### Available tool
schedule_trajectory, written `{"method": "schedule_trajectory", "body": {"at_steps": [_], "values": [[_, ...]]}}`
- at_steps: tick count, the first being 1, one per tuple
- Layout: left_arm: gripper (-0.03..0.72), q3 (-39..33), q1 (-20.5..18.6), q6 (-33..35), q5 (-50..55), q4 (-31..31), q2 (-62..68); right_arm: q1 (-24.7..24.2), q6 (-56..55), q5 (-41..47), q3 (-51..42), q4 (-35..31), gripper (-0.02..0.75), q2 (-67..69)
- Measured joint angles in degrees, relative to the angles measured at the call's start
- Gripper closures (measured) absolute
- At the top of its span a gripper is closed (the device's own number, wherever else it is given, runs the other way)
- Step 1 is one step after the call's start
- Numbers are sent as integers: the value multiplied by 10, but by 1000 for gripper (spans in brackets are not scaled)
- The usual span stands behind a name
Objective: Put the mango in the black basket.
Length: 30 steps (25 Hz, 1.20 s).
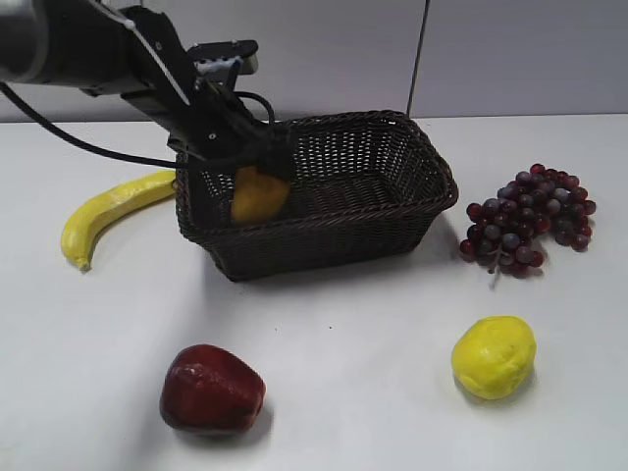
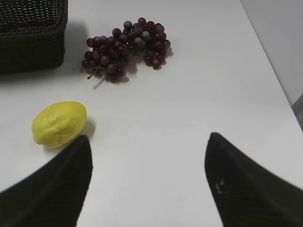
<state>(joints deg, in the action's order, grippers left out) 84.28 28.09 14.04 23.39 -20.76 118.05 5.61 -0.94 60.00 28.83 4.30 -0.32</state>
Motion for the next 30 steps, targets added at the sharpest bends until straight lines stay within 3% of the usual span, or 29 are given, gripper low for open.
{"method": "schedule_trajectory", "body": {"at_steps": [5,11,17,24,30], "values": [[63,3,0,0,2,8,3,0,-1,0,0,0,167,0],[51,3,1,0,40,35,-33,0,0,0,0,0,167,0],[71,3,1,0,170,47,-140,0,0,0,0,0,167,0],[115,3,0,-34,397,126,-240,0,0,0,0,0,167,0],[117,1,0,-105,458,232,-263,0,0,0,0,0,167,0]]}}
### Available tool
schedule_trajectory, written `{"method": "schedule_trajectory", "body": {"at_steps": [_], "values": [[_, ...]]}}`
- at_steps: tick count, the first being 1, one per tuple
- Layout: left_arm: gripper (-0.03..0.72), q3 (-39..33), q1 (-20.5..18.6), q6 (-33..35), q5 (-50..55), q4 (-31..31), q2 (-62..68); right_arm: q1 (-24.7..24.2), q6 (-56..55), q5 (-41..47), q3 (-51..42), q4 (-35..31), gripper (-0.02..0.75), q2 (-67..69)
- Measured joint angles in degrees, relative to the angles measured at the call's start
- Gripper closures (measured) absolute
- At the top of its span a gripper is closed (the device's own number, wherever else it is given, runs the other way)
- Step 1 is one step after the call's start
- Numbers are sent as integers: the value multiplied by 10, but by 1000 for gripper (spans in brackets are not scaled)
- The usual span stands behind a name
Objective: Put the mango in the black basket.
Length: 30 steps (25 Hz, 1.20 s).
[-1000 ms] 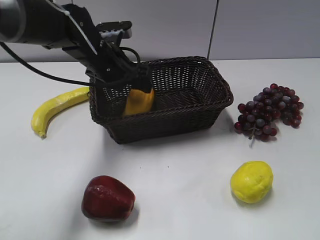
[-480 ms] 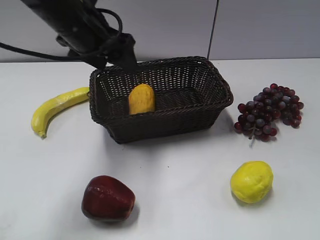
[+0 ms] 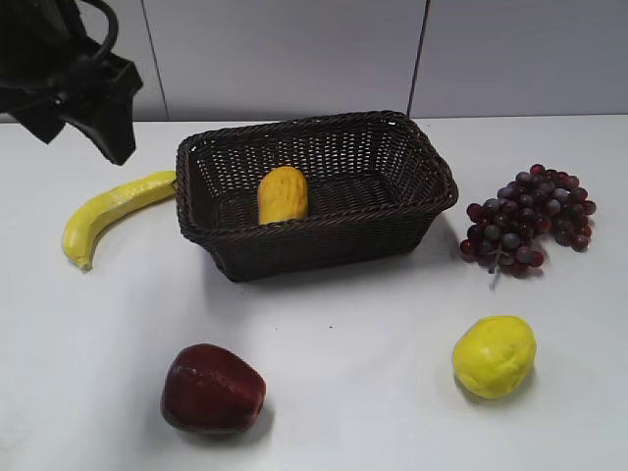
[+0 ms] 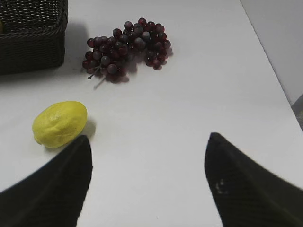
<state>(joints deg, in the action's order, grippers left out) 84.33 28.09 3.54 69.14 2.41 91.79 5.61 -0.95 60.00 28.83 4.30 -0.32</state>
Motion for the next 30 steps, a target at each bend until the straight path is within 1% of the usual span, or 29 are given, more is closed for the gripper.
{"method": "schedule_trajectory", "body": {"at_steps": [2,4,7,10,11,14,18,20,24,30], "values": [[118,-19,0,-8,-1,7,-15,0,0,0,0,0,167,0],[118,-53,0,-17,0,10,-41,0,0,0,0,0,167,0],[118,-132,0,-35,1,23,-90,0,0,0,0,0,167,0],[118,-228,0,-58,2,39,-149,0,0,0,0,0,167,0],[118,-267,0,-66,1,41,-170,0,0,0,0,0,167,0],[118,-354,0,-87,-6,41,-238,0,0,0,0,0,167,0],[118,-440,0,-98,-8,39,-354,0,0,0,0,0,167,0],[118,-467,0,-100,-8,39,-417,0,0,0,0,0,167,0],[118,-496,0,-100,-10,42,-584,0,0,0,0,0,167,0],[118,-507,0,-100,-10,84,-791,0,0,0,0,0,167,0]]}}
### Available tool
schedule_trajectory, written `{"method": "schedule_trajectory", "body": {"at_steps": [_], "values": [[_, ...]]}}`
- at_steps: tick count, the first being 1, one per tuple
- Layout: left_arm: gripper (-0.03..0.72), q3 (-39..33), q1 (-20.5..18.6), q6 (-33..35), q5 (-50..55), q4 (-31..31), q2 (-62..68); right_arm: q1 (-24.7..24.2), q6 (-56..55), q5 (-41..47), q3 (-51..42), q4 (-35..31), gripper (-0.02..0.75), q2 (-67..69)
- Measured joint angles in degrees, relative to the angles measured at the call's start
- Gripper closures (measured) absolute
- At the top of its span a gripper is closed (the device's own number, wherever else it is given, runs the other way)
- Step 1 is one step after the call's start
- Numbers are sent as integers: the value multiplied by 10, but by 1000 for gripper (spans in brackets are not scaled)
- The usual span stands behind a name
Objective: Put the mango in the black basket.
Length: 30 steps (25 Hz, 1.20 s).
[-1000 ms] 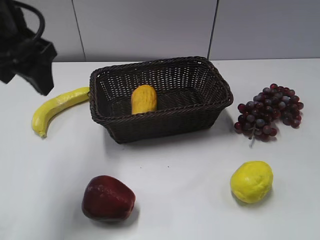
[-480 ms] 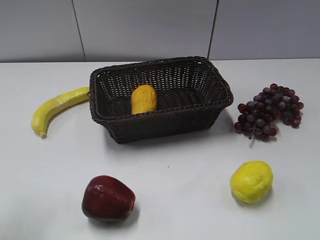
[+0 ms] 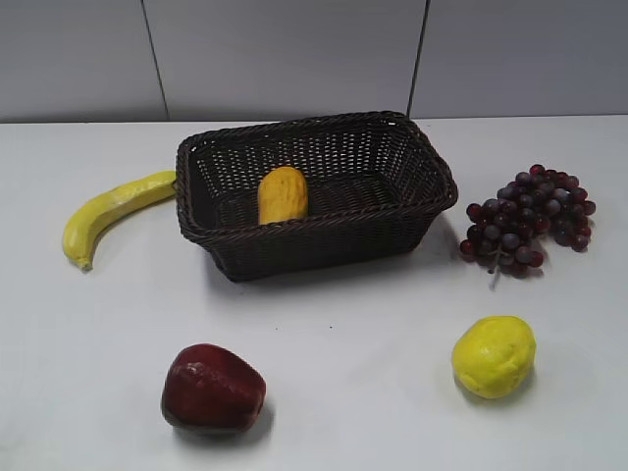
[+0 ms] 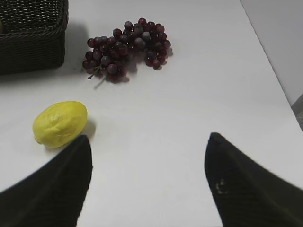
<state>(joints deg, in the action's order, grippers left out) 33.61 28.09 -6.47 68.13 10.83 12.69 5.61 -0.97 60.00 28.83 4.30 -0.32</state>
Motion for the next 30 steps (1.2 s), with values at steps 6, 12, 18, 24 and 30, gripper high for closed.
{"method": "schedule_trajectory", "body": {"at_steps": [6,12,18,24,30], "values": [[119,-25,0,0,-24,2,-80,0,1,0,0,0,167,0],[119,-58,0,2,-57,-19,-80,0,1,0,0,0,167,0],[119,-58,0,2,-59,-21,-80,0,0,0,0,0,167,0],[119,-58,-7,2,-59,-22,-80,0,0,0,0,0,167,0],[119,-58,-87,2,-59,-22,-80,0,0,0,0,0,167,0]]}}
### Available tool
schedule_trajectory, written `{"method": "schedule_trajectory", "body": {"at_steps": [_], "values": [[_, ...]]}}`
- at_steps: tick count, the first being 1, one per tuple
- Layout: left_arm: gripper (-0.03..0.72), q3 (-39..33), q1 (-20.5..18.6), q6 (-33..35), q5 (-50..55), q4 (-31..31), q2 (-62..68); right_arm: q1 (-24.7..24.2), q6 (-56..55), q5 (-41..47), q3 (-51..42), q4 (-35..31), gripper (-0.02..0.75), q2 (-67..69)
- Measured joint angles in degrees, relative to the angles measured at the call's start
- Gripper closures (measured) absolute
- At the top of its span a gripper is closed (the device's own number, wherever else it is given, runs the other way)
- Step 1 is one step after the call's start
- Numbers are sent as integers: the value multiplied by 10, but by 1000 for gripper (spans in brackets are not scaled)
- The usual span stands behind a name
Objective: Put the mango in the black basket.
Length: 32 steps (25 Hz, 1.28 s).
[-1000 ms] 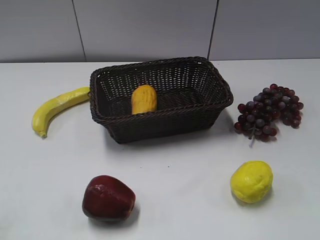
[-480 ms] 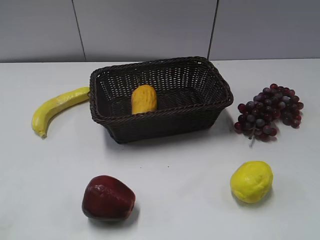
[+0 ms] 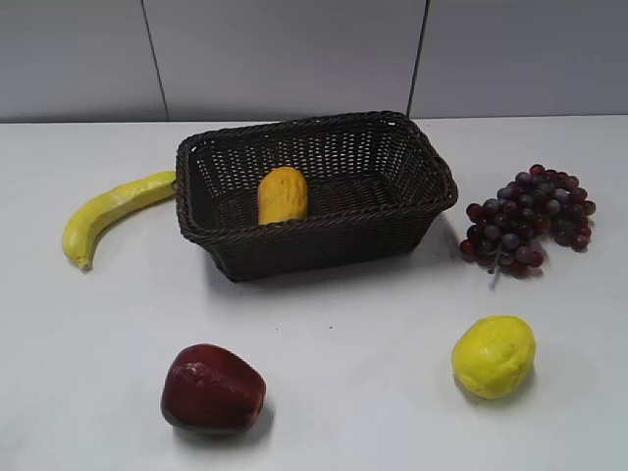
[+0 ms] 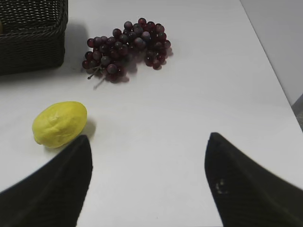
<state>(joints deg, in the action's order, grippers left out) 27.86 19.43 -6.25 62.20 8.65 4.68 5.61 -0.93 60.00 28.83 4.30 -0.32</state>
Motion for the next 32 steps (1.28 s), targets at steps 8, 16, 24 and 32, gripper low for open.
{"method": "schedule_trajectory", "body": {"at_steps": [8,16,24,32], "values": [[119,0,-133,0,0,0,-41,0,0,0,0,0,167,0],[119,0,-168,0,1,0,-50,0,-1,0,0,0,167,0],[119,0,-168,0,1,0,-50,0,-1,0,0,0,167,0],[119,0,-168,0,1,0,-50,0,0,0,0,0,167,0]]}}
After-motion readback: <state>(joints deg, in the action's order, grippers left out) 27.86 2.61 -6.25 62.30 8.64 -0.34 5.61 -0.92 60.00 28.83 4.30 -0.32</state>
